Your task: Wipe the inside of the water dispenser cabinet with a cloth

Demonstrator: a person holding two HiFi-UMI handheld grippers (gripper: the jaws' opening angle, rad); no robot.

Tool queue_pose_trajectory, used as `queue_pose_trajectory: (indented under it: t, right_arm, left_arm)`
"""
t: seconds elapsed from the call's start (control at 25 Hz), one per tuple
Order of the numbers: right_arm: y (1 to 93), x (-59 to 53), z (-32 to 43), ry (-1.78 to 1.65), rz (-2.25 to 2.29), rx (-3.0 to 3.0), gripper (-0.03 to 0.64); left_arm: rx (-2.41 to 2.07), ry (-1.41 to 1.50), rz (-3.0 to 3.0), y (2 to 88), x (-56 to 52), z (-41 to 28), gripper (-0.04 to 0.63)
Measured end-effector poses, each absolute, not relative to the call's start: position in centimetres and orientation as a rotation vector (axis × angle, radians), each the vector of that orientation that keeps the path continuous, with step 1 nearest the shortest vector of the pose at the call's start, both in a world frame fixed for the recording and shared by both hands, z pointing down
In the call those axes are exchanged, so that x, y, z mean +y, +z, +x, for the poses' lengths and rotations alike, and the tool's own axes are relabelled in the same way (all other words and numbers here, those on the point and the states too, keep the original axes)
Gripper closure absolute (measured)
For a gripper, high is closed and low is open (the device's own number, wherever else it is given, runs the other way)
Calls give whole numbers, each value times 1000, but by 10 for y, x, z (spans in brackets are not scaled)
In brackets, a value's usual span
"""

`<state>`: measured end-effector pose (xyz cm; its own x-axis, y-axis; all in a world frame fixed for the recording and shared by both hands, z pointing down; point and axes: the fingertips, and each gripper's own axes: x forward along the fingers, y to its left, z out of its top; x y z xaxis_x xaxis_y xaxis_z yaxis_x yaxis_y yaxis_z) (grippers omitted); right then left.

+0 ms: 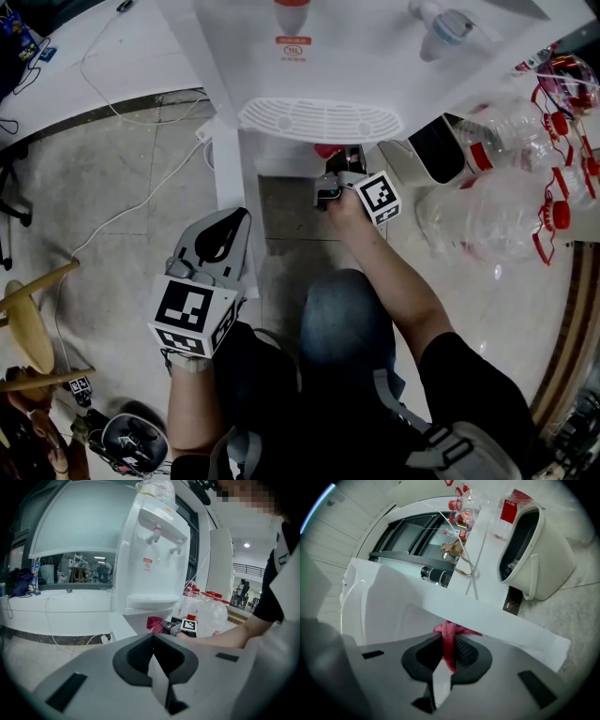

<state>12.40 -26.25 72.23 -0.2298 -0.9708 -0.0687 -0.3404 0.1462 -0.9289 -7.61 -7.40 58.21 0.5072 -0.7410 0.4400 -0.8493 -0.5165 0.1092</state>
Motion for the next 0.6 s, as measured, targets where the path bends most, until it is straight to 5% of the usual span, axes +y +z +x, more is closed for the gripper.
queue_pose_trajectory:
  t: [0.6]
  right_arm:
    - [676,-257,104,-929,-1109,1838,571]
  left_arm:
    - [-1346,512,2442,583,-73,-79,588]
